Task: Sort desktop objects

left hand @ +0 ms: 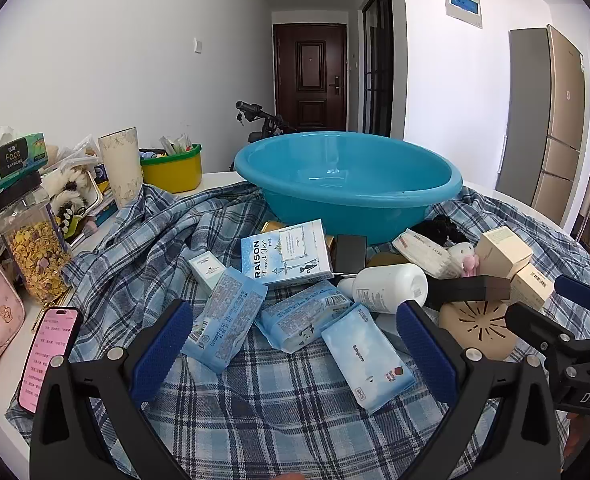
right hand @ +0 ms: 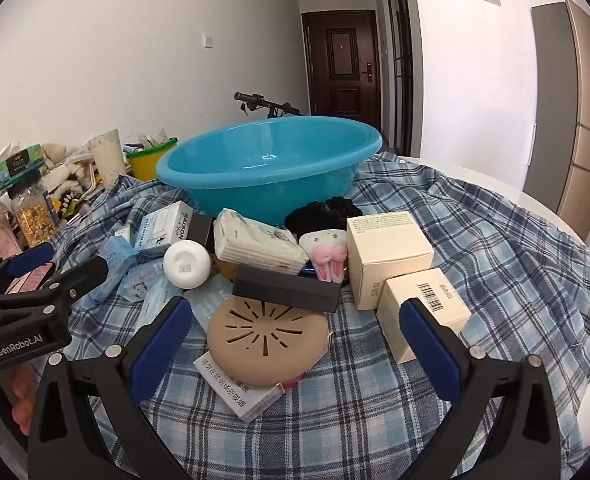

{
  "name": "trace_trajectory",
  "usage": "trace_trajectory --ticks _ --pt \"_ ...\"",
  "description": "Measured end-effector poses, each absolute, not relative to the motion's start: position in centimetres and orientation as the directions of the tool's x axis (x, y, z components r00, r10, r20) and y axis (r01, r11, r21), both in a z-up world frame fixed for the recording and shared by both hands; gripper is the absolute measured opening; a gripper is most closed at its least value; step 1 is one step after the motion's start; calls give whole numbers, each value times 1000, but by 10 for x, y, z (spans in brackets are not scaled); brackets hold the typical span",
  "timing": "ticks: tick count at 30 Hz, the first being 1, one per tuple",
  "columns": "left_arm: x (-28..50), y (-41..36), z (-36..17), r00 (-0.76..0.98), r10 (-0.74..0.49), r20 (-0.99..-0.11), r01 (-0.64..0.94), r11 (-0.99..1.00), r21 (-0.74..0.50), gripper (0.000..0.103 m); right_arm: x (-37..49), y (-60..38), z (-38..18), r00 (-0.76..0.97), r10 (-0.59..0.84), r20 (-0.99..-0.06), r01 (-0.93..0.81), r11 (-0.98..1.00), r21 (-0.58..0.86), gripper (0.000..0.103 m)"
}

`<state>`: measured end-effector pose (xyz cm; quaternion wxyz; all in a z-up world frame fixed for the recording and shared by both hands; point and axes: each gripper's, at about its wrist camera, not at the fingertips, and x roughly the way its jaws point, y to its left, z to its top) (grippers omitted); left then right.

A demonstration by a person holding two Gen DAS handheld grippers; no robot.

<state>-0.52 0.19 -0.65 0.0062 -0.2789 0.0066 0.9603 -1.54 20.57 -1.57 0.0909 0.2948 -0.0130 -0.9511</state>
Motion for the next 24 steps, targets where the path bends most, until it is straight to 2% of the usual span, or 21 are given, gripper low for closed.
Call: trace_trajectory --ticks 8,15,20,24 --pt "-5 2 -7 -849 22 -529 -25 -1000 -2 103 -9 203 -11 -858 -143 -494 152 -988 23 103" --pt "-7 2 -8 -844 22 -535 -26 -1000 0 103 -11 207 -10 -847 -179 -500 170 -983 64 103" --pt "-4 4 -6 -855 27 -519 -32 -999 1 103 -9 201 -11 -869 -125 -480 150 -989 -15 103" --pt "-5 -1 -4 -855 63 -514 -43 -998 -50 103 -6 200 -10 -881 -151 -449 178 -984 -20 103"
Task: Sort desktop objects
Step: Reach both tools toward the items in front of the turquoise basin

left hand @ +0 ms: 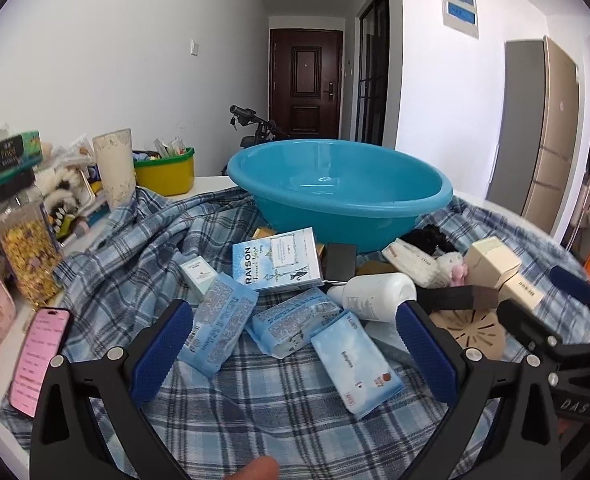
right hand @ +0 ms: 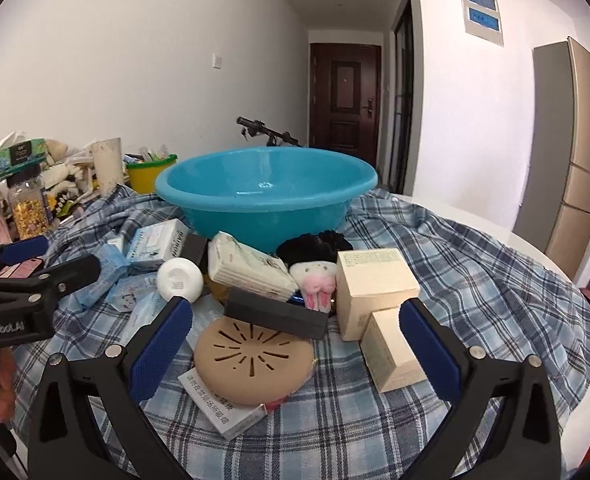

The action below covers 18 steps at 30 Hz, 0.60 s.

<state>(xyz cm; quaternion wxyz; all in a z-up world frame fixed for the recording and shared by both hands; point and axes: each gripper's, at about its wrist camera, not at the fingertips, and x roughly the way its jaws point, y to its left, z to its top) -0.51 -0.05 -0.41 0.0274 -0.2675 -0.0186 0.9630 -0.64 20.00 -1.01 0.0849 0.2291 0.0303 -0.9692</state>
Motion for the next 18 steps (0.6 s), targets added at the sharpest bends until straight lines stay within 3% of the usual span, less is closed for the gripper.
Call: trace_trajectory --ticks 8,12,18 --pt "-3 -5 1 -885 12 -465 6 -999 -37 103 -6 200 -3 -876 -175 -449 193 -981 7 103" --pt "17 -7 9 -959 -18 -284 25 -999 -23 103 -9 209 -6 -858 -154 -489 158 -987 35 103" --pt "3 -5 9 -896 69 -438 -63 -998 -29 103 -14 217 -14 -823 -172 -541 189 -982 25 103"
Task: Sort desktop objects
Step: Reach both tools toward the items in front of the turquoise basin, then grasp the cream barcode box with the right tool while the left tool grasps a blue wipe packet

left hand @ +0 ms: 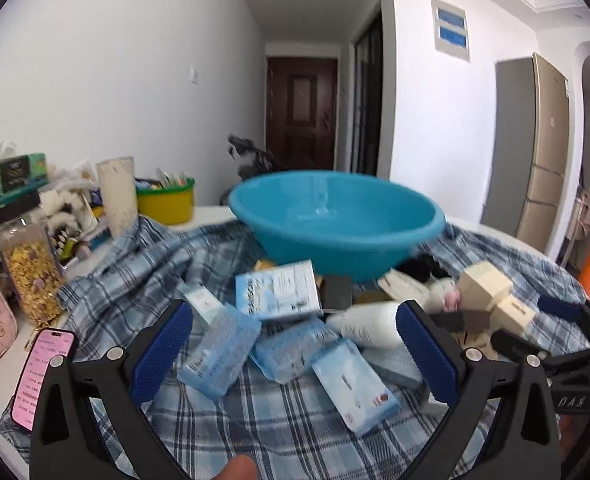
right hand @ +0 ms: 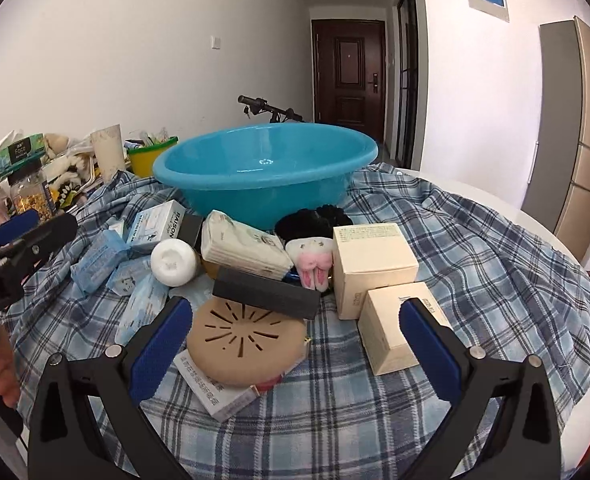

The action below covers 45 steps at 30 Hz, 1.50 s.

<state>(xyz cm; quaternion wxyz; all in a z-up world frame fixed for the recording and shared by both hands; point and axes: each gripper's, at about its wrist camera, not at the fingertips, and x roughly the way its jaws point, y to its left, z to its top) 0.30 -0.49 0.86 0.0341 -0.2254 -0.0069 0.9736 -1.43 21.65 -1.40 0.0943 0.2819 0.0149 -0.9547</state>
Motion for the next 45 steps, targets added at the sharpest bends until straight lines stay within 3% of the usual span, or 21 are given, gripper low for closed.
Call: trace_trajectory --ticks 8,14,15,17,19,23,25,30,31,32,33,40,45 --pt "-8 -17 -5 -853 154 -499 -98 -986 -138 103 -17 260 -14 -810 -125 -574 151 -989 2 103" --pt "-12 -25 -10 -847 148 -511 -86 -986 -142 103 -47 277 -20 -746 -211 -632 243 -969 37 103" --pt "-13 -27 -11 -846 151 -512 -86 -985 -149 103 -53 277 -22 -728 -205 -654 252 -967 23 101" --pt "-14 -32 -13 -841 163 -516 -89 -982 -165 103 -62 276 -26 -700 -197 -686 269 -963 2 85" --pt "-16 -36 -15 -835 173 -522 -91 -980 -179 103 -68 277 -28 -676 -208 -707 285 -959 10 78" --pt "-21 -47 -20 -823 205 -529 -89 -968 -236 103 -78 276 -42 -636 -161 -754 278 -960 -29 77" --pt "-24 -50 -23 -814 214 -541 -88 -964 -250 103 -77 276 -47 -633 -139 -762 265 -963 -44 70" --pt "-25 -51 -26 -821 146 -553 -48 -981 -188 103 -74 279 -55 -632 -144 -762 237 -971 -13 65" --pt "-26 -51 -26 -820 142 -554 -49 -983 -179 103 -74 279 -56 -626 -148 -766 239 -971 -8 62" --pt "-26 -49 -27 -820 139 -555 -52 -984 -169 103 -75 279 -58 -622 -145 -769 239 -971 -10 52" --pt "-27 -48 -27 -820 135 -557 -55 -986 -158 103 -76 279 -59 -619 -139 -773 236 -972 -14 51" --pt "-31 -49 -32 -805 12 -594 12 -999 -37 103 -77 282 -57 -624 -160 -765 230 -973 16 50" --pt "-36 -61 -37 -792 43 -608 -8 -998 -60 103 -66 283 -44 -699 -165 -696 209 -978 23 50"
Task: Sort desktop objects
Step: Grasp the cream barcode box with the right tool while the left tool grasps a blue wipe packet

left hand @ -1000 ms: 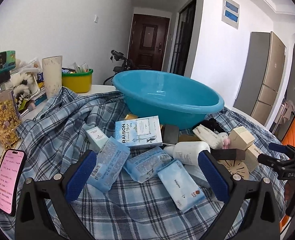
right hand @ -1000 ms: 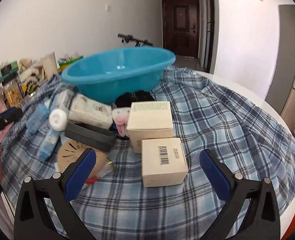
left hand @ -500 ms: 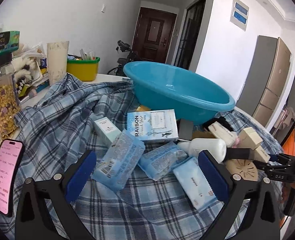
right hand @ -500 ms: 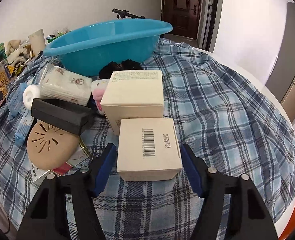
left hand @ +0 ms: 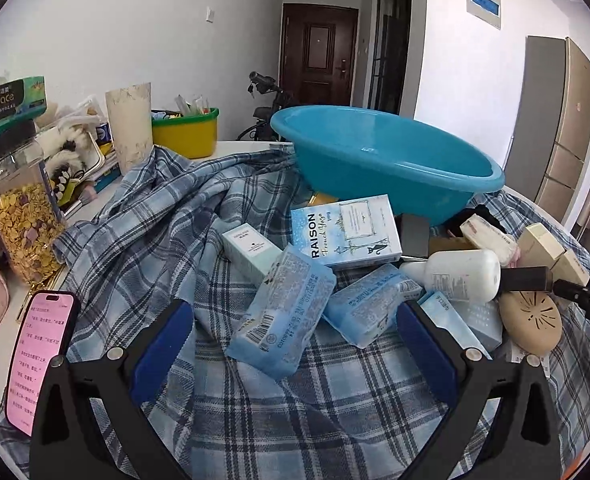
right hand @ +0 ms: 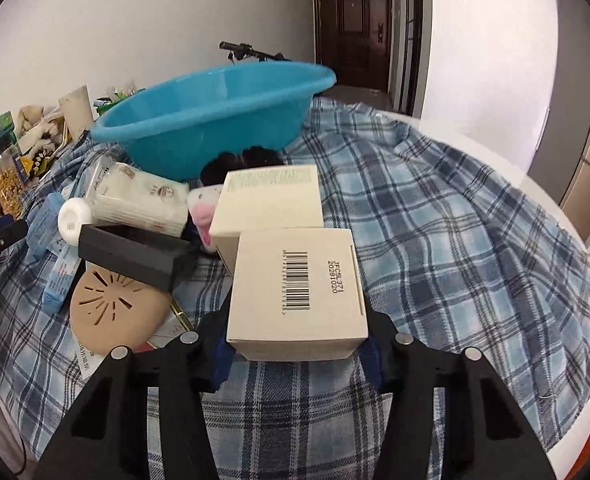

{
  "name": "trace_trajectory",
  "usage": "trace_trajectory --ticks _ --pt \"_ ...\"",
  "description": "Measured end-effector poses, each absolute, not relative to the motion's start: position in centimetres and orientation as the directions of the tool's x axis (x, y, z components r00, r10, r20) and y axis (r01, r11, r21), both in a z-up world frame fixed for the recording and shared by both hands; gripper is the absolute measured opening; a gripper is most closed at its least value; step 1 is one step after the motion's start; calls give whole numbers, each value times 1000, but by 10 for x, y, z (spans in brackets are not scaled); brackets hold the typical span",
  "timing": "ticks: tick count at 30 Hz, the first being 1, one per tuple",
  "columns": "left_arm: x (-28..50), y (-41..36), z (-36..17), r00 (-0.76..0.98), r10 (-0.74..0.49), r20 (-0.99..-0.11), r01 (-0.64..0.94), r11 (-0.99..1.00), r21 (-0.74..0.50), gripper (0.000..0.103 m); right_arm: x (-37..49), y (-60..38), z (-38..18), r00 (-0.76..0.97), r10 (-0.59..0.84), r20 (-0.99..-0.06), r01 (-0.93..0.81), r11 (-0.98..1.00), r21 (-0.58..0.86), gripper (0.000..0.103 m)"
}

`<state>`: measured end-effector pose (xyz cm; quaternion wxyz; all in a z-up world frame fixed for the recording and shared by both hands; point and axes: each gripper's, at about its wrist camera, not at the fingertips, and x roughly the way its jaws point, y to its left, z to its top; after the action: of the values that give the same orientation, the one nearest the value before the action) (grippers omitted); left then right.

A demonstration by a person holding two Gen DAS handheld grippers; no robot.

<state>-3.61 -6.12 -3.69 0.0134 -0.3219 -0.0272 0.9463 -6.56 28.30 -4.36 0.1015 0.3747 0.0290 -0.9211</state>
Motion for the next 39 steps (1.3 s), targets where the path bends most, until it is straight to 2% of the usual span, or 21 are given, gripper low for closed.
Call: trace_trajectory --ticks 6,8,11,13,14,20,22,31,39 --pt "-47 -55 -46 -752 64 -656 -58 -998 -31 103 -55 271 -36 -728 -180 -662 224 -974 19 50" --pt "-52 -57 -49 -739 68 -671 -53 -998 -44 99 -50 269 -33 -738 -196 -646 228 -973 34 50" --pt "-59 -61 -55 -715 29 -698 -18 -1000 -23 81 -44 267 -30 -748 -216 -627 239 -970 48 50" --pt "-66 -62 -61 -685 12 -729 -8 -1000 -9 60 -40 266 -28 -753 -228 -617 246 -968 57 50" --pt "-68 -62 -64 -676 16 -737 -12 -1000 -11 58 -38 266 -26 -757 -234 -609 250 -966 61 50" --pt "-74 -58 -71 -647 -17 -763 -6 -1000 28 57 -35 264 -21 -767 -253 -590 263 -962 71 50" --pt "-74 -56 -71 -647 -15 -762 -16 -999 34 48 -34 263 -21 -766 -262 -587 270 -960 75 50" --pt "-58 -55 -54 -726 10 -687 -33 -999 20 41 -30 258 -23 -767 -287 -574 281 -954 101 50" --pt "-47 -45 -30 -780 17 -625 -49 -998 34 41 -33 245 -9 -781 -319 -536 313 -944 105 50"
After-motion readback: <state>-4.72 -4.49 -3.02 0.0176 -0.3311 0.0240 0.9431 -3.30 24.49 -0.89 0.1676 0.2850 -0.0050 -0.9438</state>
